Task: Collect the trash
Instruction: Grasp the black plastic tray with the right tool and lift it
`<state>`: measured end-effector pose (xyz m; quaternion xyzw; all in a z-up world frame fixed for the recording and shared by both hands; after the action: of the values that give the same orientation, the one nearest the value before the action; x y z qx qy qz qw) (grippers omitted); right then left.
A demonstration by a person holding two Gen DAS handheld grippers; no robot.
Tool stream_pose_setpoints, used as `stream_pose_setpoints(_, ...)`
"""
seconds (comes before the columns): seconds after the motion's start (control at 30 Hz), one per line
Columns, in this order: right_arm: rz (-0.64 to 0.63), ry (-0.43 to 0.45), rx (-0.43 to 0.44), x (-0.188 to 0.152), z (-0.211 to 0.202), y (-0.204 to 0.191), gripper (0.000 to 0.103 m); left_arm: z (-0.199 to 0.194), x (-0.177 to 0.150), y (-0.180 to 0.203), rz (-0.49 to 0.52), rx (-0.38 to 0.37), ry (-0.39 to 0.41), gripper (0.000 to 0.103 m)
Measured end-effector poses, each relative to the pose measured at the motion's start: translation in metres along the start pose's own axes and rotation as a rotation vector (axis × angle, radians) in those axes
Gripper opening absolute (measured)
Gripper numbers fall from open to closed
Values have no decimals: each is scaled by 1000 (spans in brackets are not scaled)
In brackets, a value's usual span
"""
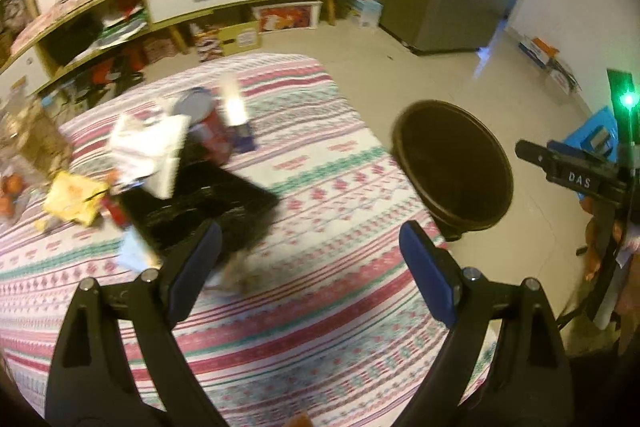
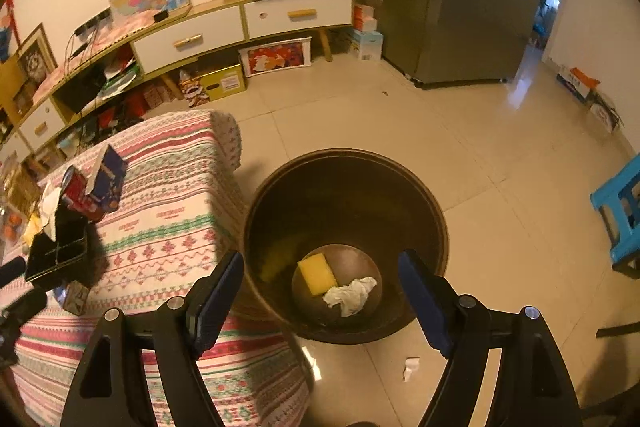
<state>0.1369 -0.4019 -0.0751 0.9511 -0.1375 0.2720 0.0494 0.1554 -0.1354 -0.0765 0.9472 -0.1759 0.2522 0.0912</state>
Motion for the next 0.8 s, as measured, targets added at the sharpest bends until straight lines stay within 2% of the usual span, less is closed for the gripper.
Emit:
stream_pose_setpoints(0.1, -10, -8, 13, -1, -1, -17, 83, -10, -7, -29, -56, 26, 33, 90)
stream_pose_setpoints(0.23, -33, -16, 33, -1, -1, -43, 83, -14, -14, -68, -129, 80, 15, 90)
stream_pose_setpoints(0.4, -79, -18, 50, 1, 1, -78, 83, -18, -25, -120, -291, 59, 3, 90)
stream_pose_setpoints(0.53, -120, -25, 77, 0, 4, -110, 84, -15, -38, -148, -379, 62, -31, 90)
stream_pose_setpoints(0.67, -144, -50, 150, -1, 11, -145, 84, -17, -46, -167, -430, 54, -41, 90)
stream_pose_setpoints(0.8, -135, -101, 260, -2, 23, -176, 84, -23, -51, -181, -451, 57, -37, 90)
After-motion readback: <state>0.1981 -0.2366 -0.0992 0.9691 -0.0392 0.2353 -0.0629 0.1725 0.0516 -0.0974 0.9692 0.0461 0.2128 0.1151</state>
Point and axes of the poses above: each gripper's, at about its wrist camera, not at the fingertips, and z roughly the way its jaws point, y to its right, x to its top, the point moved 4 cm from there along z, roughly the way its jaws point, and after that the axes turned 5 degrees about -y, right-handed, at the moved point
